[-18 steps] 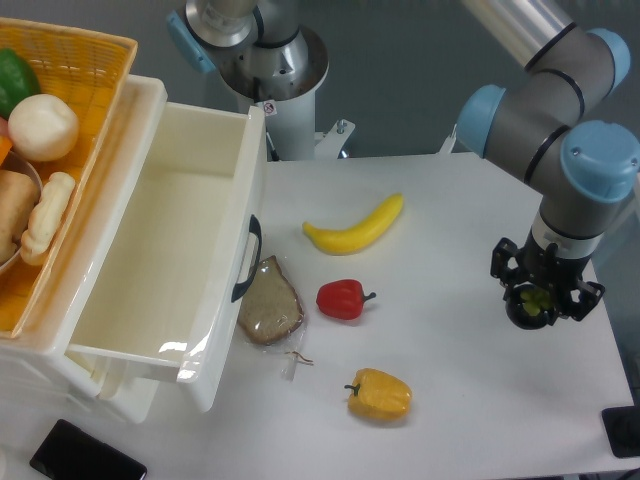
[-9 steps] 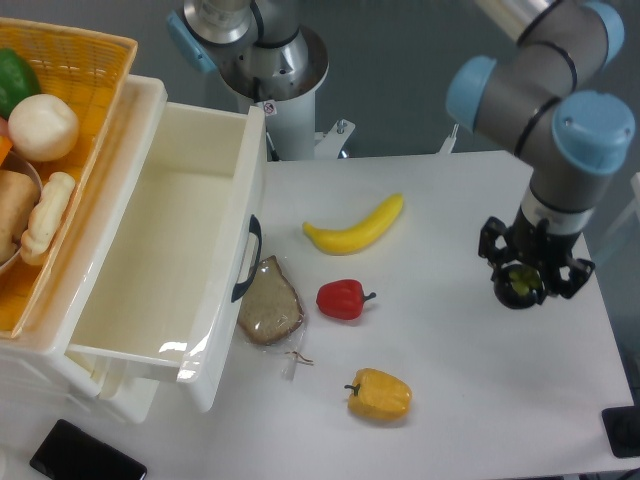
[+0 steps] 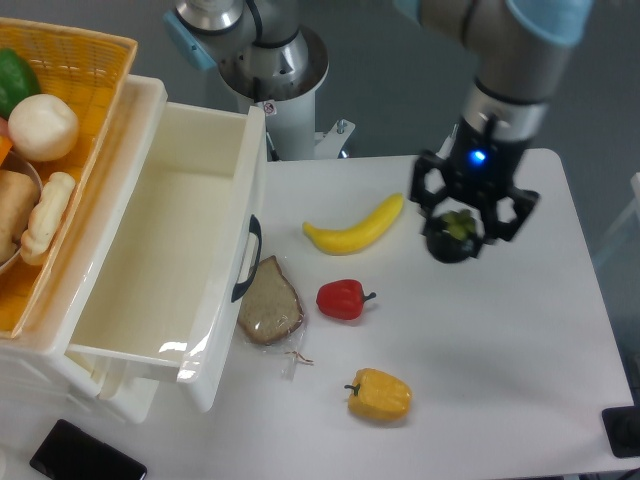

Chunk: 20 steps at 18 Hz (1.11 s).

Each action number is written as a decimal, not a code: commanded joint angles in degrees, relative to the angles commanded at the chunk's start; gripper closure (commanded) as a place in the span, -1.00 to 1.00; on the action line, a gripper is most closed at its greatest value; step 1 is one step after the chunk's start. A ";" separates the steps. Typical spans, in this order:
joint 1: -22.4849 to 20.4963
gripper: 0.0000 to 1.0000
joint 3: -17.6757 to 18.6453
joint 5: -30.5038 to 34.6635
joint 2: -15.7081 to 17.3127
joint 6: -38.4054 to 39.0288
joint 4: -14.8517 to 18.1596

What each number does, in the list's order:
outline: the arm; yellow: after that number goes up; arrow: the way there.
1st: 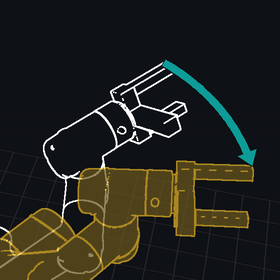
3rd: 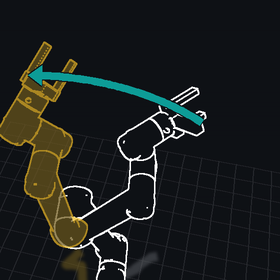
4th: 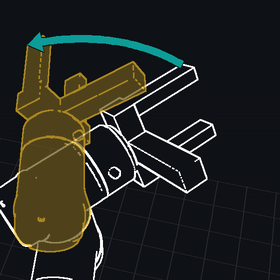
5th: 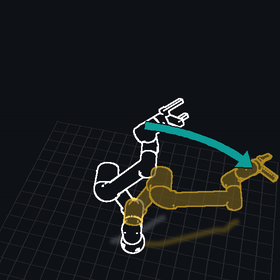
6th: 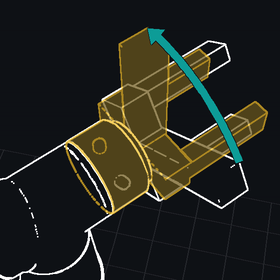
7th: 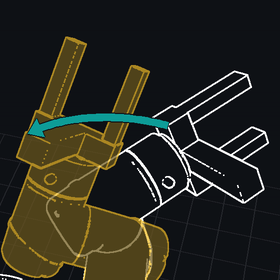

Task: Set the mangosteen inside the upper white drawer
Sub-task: 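Carry the mangosteen over the banana toward the open white drawer, then lower the mangosteen into the white drawer near its front wall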

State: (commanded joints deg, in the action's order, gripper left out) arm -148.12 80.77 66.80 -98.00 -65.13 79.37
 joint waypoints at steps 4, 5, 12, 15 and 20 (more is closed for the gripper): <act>7.21 0.62 1.76 -1.41 2.63 0.44 0.09; 9.05 0.62 2.29 -1.68 3.07 0.44 0.09; 15.30 0.56 2.90 -1.33 2.82 1.50 -0.44; 16.10 0.55 5.18 -0.89 2.81 -0.34 -0.79; 16.63 0.54 8.62 -0.71 2.38 -7.02 -0.79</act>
State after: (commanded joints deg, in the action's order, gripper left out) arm -131.48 89.38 66.09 -95.62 -72.15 78.57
